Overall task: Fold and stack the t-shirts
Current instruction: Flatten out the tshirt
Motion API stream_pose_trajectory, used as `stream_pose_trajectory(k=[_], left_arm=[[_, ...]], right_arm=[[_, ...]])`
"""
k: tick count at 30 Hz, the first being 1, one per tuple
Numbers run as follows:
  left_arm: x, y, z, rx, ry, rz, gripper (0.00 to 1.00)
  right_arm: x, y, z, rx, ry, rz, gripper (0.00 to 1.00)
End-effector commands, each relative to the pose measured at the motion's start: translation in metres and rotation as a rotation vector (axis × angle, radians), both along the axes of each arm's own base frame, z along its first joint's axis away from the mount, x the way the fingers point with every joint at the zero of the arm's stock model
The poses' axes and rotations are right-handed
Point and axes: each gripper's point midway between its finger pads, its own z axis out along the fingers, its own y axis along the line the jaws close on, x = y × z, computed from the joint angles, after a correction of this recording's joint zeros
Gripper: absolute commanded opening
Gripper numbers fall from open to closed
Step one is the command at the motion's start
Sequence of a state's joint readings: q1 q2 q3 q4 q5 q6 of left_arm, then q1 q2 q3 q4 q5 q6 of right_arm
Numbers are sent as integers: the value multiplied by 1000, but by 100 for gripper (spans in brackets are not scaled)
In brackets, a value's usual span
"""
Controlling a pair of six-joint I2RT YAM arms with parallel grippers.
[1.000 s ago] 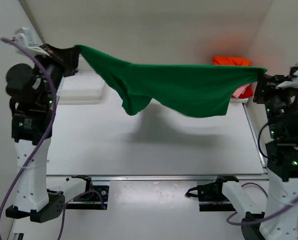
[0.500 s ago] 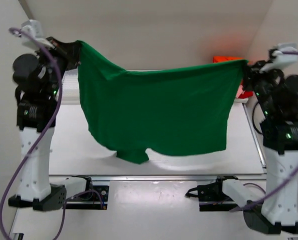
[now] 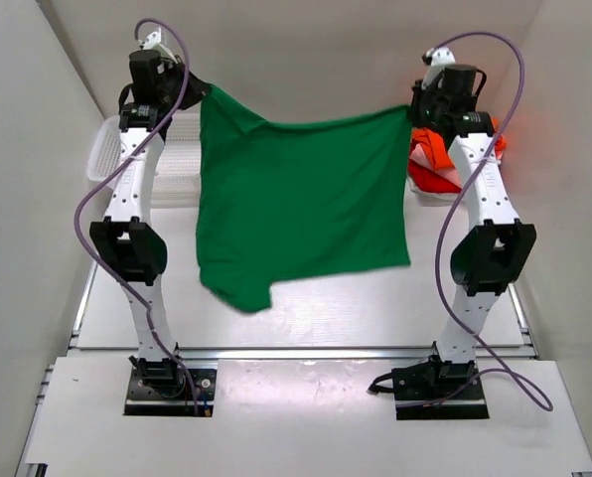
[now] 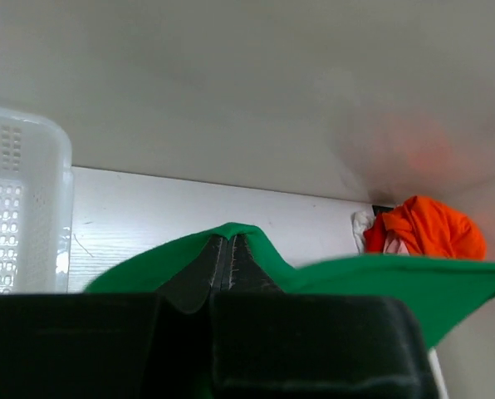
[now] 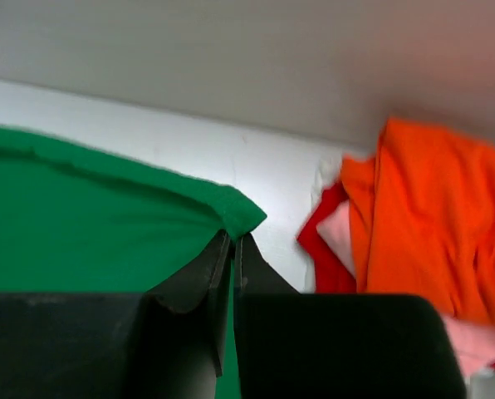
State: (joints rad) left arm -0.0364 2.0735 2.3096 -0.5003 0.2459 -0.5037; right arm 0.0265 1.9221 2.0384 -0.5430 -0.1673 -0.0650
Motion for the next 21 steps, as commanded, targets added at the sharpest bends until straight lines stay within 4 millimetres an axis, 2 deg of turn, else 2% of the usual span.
stream_pose_trajectory(k=[1,2,3,4,6,7,8,9,10,11,12,13,14,15,16,17,18,19,20,21], left_arm=[[-63,5,165,-87,-369,-48,0],[-71,16,174,-85,-391,-45,0],[-74,22,173,-92,-382,-40,0],[-87,19,184,-91,-405,-57,0],[-104,24,194,-75,-427,-54,0],[-109,19,193,-84,-417,-70,0],[-120,13,199,-80,-431,-88,0],[-128,9,195,-62,-421,-99,0],[-132,4,192,-57,-411,-111,0],[-138,5,180,-19,-386,-95,0],[-151,-13,163,14,-350,-126,0],[-146,-20,122,28,-259,-132,0],[-166,-23,128,49,-290,-133,0],[-179,-31,97,53,-240,-151,0],[-180,-35,43,52,-135,-164,0],[-200,-35,46,36,-167,-167,0],[-215,-35,12,21,-117,-167,0],[-223,-38,-39,19,-23,-180,0],[-238,-36,-45,13,-26,-172,0],[-254,-34,-81,22,34,-164,0]], right_arm=[[-23,3,159,16,-399,39,0],[-25,-3,161,37,-389,28,0],[-30,-4,169,29,-407,29,0],[-29,-16,162,30,-393,6,0],[-37,-24,156,28,-367,-3,0],[-46,-30,159,27,-368,-17,0],[-46,-34,142,26,-325,-25,0],[-55,-32,137,21,-312,-23,0],[-71,-31,149,24,-343,-20,0],[-71,-32,117,24,-281,-22,0],[-83,-32,100,23,-257,-30,0],[-95,-30,105,20,-283,-15,0],[-98,-27,70,33,-220,-9,0],[-107,-26,44,39,-175,-5,0],[-117,-23,39,45,-165,8,0],[-124,-20,6,54,-96,14,0],[-134,-13,-25,68,-26,20,0],[-141,-13,-35,65,5,22,0],[-155,-6,-66,73,91,29,0],[-166,-3,-88,83,153,21,0]])
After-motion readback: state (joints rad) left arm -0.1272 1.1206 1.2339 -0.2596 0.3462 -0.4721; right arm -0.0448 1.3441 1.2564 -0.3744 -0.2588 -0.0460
